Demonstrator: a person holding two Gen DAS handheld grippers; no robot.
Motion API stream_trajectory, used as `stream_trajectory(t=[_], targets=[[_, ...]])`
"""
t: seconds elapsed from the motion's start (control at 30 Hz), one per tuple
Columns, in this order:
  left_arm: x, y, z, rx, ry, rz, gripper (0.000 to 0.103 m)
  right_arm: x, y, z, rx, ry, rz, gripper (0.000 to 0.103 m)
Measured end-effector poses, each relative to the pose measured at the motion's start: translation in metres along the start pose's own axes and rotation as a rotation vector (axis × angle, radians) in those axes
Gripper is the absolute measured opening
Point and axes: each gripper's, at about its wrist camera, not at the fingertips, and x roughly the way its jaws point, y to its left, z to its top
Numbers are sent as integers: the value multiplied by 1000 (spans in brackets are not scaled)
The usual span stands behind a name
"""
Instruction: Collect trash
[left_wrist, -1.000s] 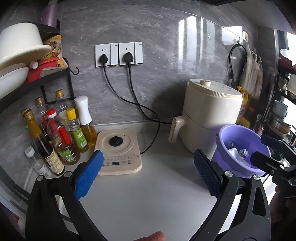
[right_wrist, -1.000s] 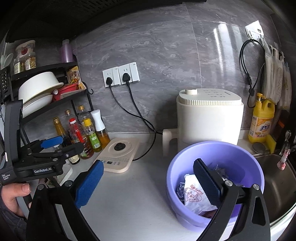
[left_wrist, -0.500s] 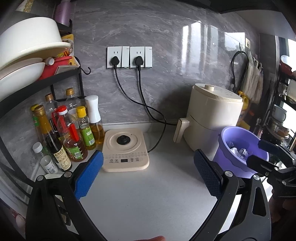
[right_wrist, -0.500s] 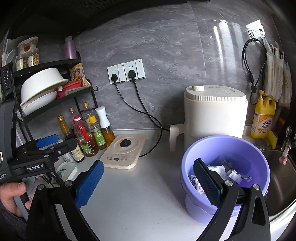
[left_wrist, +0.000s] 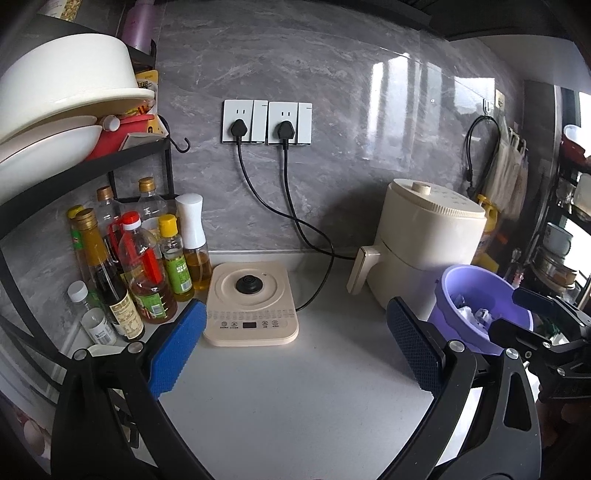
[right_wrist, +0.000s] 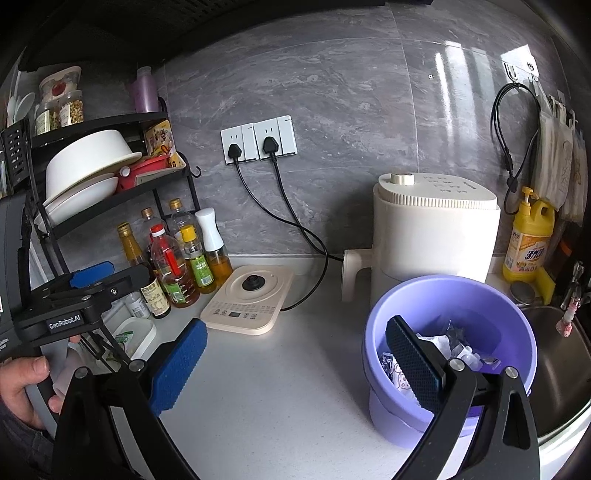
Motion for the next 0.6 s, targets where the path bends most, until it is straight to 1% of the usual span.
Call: stream_trajectory(t=[0.07,0.6], targets=[[-1,0,0,-5,0,-12,97,0,0,0,2,-1,0,95],[-1,-8,-2,5,12,-1,97,-8,-1,-3,2,-7,-5,95]])
